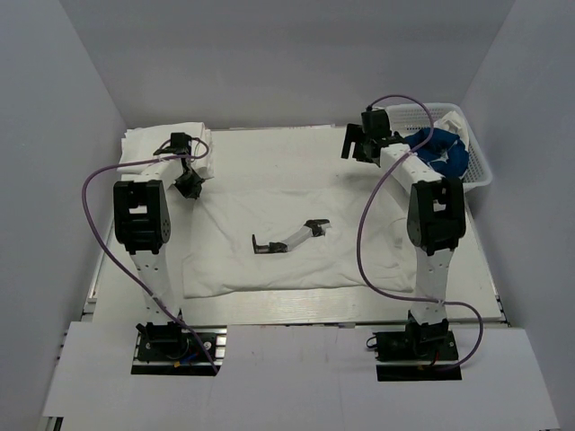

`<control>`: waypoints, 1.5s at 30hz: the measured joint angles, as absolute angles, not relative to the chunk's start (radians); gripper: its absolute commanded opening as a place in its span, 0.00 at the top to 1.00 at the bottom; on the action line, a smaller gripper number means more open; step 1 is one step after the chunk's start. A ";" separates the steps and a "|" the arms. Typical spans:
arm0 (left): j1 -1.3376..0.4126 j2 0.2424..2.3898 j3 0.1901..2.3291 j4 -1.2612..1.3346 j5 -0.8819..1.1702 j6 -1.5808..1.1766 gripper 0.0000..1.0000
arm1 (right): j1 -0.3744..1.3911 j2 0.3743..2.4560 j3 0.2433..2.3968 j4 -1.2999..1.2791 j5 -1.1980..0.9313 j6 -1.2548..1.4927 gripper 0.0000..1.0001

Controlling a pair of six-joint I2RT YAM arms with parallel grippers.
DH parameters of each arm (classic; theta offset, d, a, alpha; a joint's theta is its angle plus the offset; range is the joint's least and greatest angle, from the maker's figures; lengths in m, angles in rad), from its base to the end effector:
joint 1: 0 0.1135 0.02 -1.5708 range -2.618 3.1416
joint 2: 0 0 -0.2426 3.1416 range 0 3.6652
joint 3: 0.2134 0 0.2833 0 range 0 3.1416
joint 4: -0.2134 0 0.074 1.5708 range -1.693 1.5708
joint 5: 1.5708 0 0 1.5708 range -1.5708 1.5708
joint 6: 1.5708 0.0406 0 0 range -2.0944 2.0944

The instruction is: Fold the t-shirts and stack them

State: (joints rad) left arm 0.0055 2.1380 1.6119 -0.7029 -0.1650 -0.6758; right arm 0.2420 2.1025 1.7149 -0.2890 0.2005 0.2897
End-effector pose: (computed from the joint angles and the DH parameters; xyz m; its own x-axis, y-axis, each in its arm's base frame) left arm 0.4581 0.0092 0.1235 -0.6972 -0.6209 -0.3583 -0.6365 0.7661 -0.0889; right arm 0.4978 0.1145 0.2023 -0.6066 0.1386 -0.7828 0.0931 0.9903 0.1032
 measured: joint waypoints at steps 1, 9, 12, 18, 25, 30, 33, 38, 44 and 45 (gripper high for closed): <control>0.006 2.138 1.611 -0.698 -0.161 -0.671 1.00 | 0.242 2.122 1.734 -0.293 0.206 0.286 0.09; 0.006 2.122 1.581 -0.663 -0.146 -0.640 1.00 | 0.239 2.210 1.765 -0.399 0.222 0.198 0.14; 0.006 2.120 1.578 -0.657 -0.145 -0.627 1.00 | 0.237 2.219 1.756 -0.422 0.222 0.163 0.14; 0.006 2.119 1.577 -0.656 -0.141 -0.610 1.00 | 0.230 2.250 1.754 -0.436 0.195 0.121 0.14; 0.006 2.119 1.576 -0.654 -0.134 -0.601 1.00 | 0.226 2.304 1.836 -0.442 0.147 0.117 0.46; 0.006 2.119 1.575 -0.653 -0.131 -0.593 1.00 | 0.224 2.314 1.851 -0.439 0.101 0.104 0.79; 0.006 2.119 1.575 -0.653 -0.127 -0.587 1.00 | 0.225 2.314 1.851 -0.438 0.091 0.093 0.88; 0.002 2.119 1.585 -0.669 -0.118 -0.578 1.00 | 0.225 2.298 1.821 -0.410 0.092 0.081 0.95; -0.006 2.099 1.578 -0.673 -0.098 -0.573 1.00 | 0.224 2.145 1.631 -0.320 0.095 0.070 0.87; -0.007 2.085 1.570 -0.669 -0.094 -0.571 1.00 | 0.224 2.110 1.599 -0.300 0.091 0.069 0.82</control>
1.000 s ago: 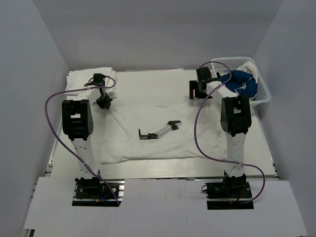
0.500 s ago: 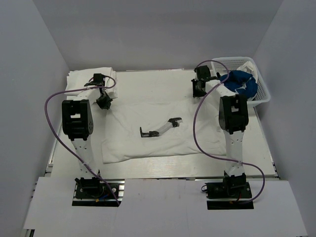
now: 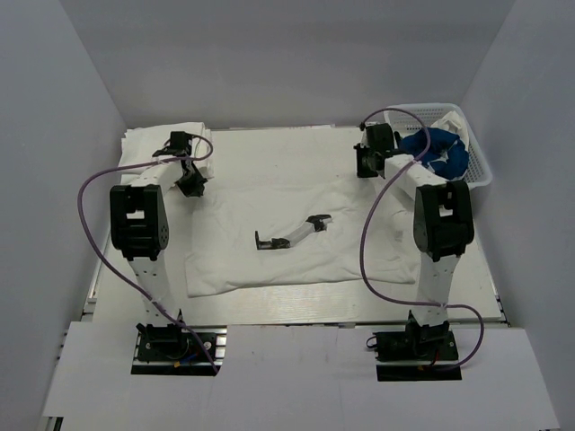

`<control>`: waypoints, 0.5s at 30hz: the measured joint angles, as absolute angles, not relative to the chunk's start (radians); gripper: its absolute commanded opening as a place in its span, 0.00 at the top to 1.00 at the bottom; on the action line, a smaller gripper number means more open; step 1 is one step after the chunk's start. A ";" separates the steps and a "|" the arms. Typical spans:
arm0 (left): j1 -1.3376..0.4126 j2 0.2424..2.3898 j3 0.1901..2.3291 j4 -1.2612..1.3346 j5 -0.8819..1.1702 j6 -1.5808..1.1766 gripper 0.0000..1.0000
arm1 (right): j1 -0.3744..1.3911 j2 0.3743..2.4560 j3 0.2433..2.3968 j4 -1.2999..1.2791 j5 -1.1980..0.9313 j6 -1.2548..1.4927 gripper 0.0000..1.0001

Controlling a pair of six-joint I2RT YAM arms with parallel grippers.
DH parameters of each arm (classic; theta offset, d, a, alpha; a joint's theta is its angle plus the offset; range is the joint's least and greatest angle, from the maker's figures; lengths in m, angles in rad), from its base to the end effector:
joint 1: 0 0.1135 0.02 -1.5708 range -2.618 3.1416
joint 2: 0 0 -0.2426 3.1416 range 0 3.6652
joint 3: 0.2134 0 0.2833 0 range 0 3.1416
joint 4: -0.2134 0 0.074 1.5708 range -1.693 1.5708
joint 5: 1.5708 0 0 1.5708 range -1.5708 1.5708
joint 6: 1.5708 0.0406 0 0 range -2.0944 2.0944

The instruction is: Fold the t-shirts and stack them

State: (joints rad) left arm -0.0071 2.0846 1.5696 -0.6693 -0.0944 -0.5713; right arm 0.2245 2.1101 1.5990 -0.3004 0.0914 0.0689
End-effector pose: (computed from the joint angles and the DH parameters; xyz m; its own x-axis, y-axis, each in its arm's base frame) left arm 0.4529 0.0006 0.1346 -0.7637 -0.5329 -0.3643 -0.5248 0.8412 -0.1304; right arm 0.4826 0.1064 0.1556 -0.7165 -0.0933 -0.6913 -0.1114 0.9936 -0.0187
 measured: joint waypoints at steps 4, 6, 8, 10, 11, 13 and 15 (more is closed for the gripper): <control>-0.009 1.982 1.512 -0.653 -0.086 -0.566 1.00 | 0.224 1.969 1.490 -0.203 0.084 0.071 0.84; -0.009 1.932 1.501 -0.648 -0.083 -0.565 1.00 | 0.224 1.940 1.481 -0.171 0.098 0.076 0.86; -0.009 1.900 1.498 -0.641 -0.081 -0.565 1.00 | 0.224 1.928 1.468 -0.144 0.116 0.083 0.86; -0.009 1.884 1.494 -0.634 -0.079 -0.564 1.00 | 0.224 1.919 1.438 -0.116 0.125 0.087 0.85; -0.009 1.881 1.490 -0.629 -0.078 -0.564 1.00 | 0.224 1.910 1.409 -0.099 0.124 0.087 0.85; -0.009 1.877 1.473 -0.619 -0.075 -0.562 1.00 | 0.224 1.896 1.361 -0.093 0.120 0.087 0.84; -0.009 1.877 1.451 -0.620 -0.070 -0.560 1.00 | 0.224 1.893 1.337 -0.093 0.112 0.086 0.84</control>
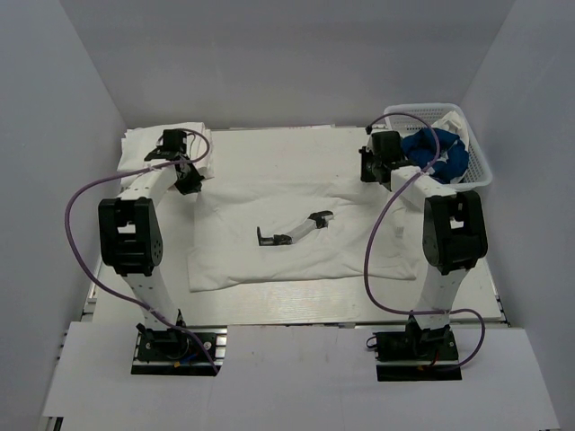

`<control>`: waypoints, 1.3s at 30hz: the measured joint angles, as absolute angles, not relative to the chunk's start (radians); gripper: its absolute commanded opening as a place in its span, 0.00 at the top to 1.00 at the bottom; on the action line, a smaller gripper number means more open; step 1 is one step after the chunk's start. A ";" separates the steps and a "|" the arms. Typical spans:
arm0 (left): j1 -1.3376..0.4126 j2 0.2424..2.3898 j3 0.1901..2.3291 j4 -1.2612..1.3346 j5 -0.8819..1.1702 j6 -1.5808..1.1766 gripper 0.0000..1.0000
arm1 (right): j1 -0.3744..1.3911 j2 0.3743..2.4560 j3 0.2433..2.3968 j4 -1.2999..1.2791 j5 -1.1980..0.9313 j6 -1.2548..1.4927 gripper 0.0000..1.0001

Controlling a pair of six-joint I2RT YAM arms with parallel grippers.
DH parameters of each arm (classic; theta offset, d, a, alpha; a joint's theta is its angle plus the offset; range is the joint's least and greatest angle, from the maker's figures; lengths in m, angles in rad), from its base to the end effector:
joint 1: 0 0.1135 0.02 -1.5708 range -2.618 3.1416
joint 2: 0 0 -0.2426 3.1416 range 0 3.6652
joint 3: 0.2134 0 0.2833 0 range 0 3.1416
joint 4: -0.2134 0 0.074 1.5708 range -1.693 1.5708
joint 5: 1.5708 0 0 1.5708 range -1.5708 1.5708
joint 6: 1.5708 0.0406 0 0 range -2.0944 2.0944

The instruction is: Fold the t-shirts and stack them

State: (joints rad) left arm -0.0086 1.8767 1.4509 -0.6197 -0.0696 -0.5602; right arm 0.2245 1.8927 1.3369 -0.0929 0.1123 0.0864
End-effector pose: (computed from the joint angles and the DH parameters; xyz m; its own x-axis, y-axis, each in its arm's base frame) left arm 0.4274 -0.0009 0.1861 -0.7189 -0.5239 -0.4568 -0.4820 0.8493 -0.2155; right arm 0.4443 0.0968 0.1794 -0.5984 -0.0487 -0.7997 -0.0828 0.9966 0.0013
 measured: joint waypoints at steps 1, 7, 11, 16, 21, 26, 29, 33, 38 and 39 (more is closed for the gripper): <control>-0.009 1.877 1.444 -0.622 -0.068 -0.559 1.00 | 0.224 1.893 1.333 -0.093 0.109 0.086 0.84; -0.009 1.862 1.412 -0.616 -0.065 -0.557 1.00 | 0.224 1.874 1.321 -0.076 0.101 0.086 0.84; -0.009 1.797 1.338 -0.612 -0.063 -0.558 1.00 | 0.224 1.788 1.250 -0.070 0.102 0.086 0.84; -0.009 1.676 1.226 -0.598 -0.062 -0.564 1.00 | 0.224 1.627 1.113 -0.042 0.108 0.095 0.82; -0.009 1.555 1.106 -0.581 -0.062 -0.579 1.00 | 0.224 1.485 0.955 -0.017 0.121 0.110 0.81; -0.009 1.436 0.977 -0.567 -0.060 -0.600 1.00 | 0.225 1.381 0.828 -0.010 0.133 0.134 0.79; -0.009 1.382 0.902 -0.556 -0.059 -0.618 1.00 | 0.225 1.328 0.768 -0.006 0.146 0.157 0.78; -0.009 1.352 0.834 -0.545 -0.059 -0.645 1.00 | 0.225 1.264 0.698 -0.007 0.157 0.194 0.72; -0.009 1.344 0.801 -0.558 -0.063 -0.690 0.90 | 0.224 1.198 0.624 -0.055 0.157 0.242 0.47; -0.009 1.342 0.801 -0.571 -0.065 -0.702 0.83 | 0.224 1.190 0.623 -0.095 0.154 0.257 0.46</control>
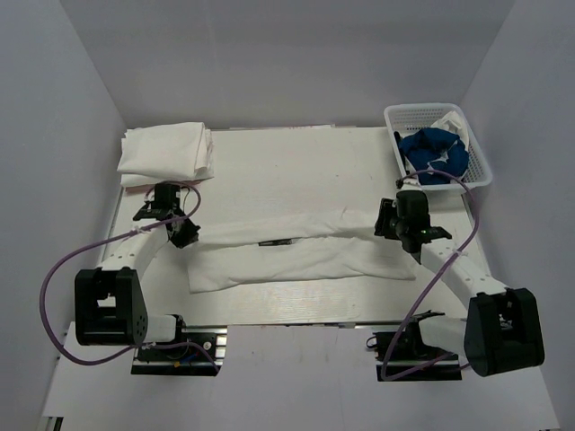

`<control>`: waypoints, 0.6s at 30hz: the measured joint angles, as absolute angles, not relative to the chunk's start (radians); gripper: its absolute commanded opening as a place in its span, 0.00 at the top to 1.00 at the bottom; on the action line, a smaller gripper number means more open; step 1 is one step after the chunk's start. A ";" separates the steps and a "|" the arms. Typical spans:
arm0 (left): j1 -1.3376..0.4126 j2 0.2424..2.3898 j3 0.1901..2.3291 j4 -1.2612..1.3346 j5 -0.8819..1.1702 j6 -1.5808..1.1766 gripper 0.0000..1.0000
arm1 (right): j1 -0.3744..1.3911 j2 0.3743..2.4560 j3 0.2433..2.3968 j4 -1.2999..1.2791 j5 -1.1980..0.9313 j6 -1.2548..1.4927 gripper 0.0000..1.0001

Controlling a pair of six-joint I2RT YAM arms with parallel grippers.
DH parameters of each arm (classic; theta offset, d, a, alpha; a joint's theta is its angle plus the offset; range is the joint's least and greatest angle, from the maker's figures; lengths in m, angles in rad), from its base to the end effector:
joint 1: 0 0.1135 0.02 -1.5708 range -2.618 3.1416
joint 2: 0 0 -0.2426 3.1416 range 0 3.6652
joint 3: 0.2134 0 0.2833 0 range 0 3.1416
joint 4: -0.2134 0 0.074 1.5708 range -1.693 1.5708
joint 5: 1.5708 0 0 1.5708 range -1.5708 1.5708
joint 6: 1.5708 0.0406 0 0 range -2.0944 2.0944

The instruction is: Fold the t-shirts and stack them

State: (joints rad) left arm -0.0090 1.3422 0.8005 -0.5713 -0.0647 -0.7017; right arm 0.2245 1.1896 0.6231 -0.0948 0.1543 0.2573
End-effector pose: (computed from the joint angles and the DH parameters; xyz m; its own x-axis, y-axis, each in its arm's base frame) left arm 0.2838 0.0001 0.1557 -0.6724 -0.6381 -0.3750 -0.5940 0.7675 -0.2410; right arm 0.2798 0.0575 0.1706 -0.6049 0.1198 -0.7872 0.0540 0.9925 0.1096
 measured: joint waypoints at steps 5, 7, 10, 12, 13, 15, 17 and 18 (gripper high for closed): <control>-0.009 1.296 0.805 -0.769 -0.081 -0.770 0.17 | 0.224 1.097 0.622 -0.300 0.091 0.337 0.33; -0.009 1.251 0.812 -0.866 -0.092 -0.790 0.00 | 0.224 1.025 0.622 -0.386 0.064 0.362 0.29; -0.006 1.185 0.848 -0.981 -0.110 -0.810 0.00 | 0.224 0.946 0.634 -0.456 0.053 0.371 0.20; -0.004 1.167 0.887 -1.012 -0.123 -0.812 0.00 | 0.224 0.941 0.660 -0.461 0.051 0.366 0.19; -0.004 1.165 0.907 -1.011 -0.125 -0.813 0.00 | 0.224 0.950 0.675 -0.450 0.048 0.360 0.19; -0.004 1.177 0.940 -0.981 -0.120 -0.812 0.00 | 0.224 0.998 0.716 -0.418 0.033 0.346 0.19; -0.004 1.208 0.962 -0.929 -0.091 -0.801 0.00 | 0.224 1.095 0.775 -0.375 -0.008 0.327 0.17; -0.005 1.234 0.971 -0.898 -0.074 -0.793 0.00 | 0.225 1.152 0.803 -0.347 -0.031 0.312 0.17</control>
